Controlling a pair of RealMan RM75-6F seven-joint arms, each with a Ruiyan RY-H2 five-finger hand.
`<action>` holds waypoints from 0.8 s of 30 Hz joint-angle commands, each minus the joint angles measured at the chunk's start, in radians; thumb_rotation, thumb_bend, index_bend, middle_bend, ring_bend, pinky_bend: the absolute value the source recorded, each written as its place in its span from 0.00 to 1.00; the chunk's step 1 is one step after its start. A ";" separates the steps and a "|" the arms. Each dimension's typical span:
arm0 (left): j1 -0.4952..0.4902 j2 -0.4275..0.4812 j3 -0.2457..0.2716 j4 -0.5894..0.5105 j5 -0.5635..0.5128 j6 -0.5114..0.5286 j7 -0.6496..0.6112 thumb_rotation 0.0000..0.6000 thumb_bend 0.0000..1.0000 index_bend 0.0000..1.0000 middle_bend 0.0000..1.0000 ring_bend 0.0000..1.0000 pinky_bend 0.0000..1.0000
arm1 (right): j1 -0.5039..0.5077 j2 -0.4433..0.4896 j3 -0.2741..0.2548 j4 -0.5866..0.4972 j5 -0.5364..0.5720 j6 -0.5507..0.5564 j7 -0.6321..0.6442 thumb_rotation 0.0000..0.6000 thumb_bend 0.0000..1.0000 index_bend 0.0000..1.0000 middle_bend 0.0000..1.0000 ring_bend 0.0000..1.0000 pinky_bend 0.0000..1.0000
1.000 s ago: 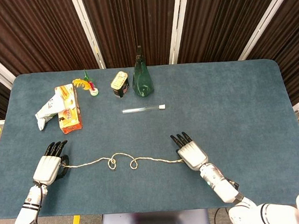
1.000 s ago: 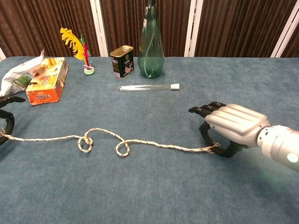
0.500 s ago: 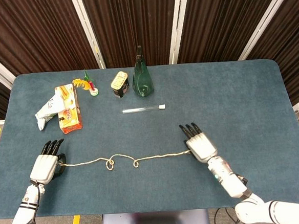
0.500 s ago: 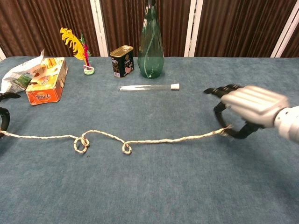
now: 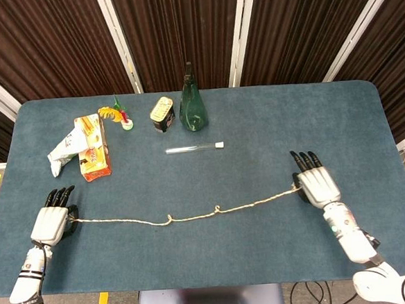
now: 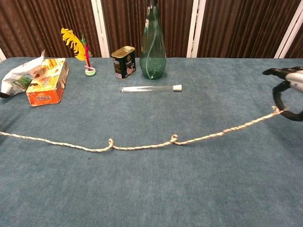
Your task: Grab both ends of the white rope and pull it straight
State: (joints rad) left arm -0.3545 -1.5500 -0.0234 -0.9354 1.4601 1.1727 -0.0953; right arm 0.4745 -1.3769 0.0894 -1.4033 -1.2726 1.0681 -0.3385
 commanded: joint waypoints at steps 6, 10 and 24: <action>-0.008 -0.016 -0.006 0.019 -0.013 -0.020 0.017 1.00 0.43 0.60 0.04 0.00 0.02 | -0.030 0.003 -0.021 0.105 0.002 -0.023 0.099 1.00 0.73 0.76 0.09 0.00 0.00; -0.011 -0.022 -0.010 0.024 -0.018 -0.027 0.021 1.00 0.43 0.60 0.04 0.00 0.02 | -0.037 -0.002 -0.025 0.139 0.002 -0.029 0.126 1.00 0.73 0.76 0.09 0.00 0.00; -0.033 -0.054 -0.020 0.075 -0.032 -0.065 0.011 1.00 0.43 0.60 0.04 0.00 0.02 | -0.054 -0.031 -0.033 0.261 0.006 -0.074 0.213 1.00 0.73 0.76 0.10 0.00 0.00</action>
State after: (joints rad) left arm -0.3869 -1.6036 -0.0425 -0.8615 1.4291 1.1078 -0.0842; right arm 0.4226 -1.4053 0.0565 -1.1484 -1.2662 0.9972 -0.1292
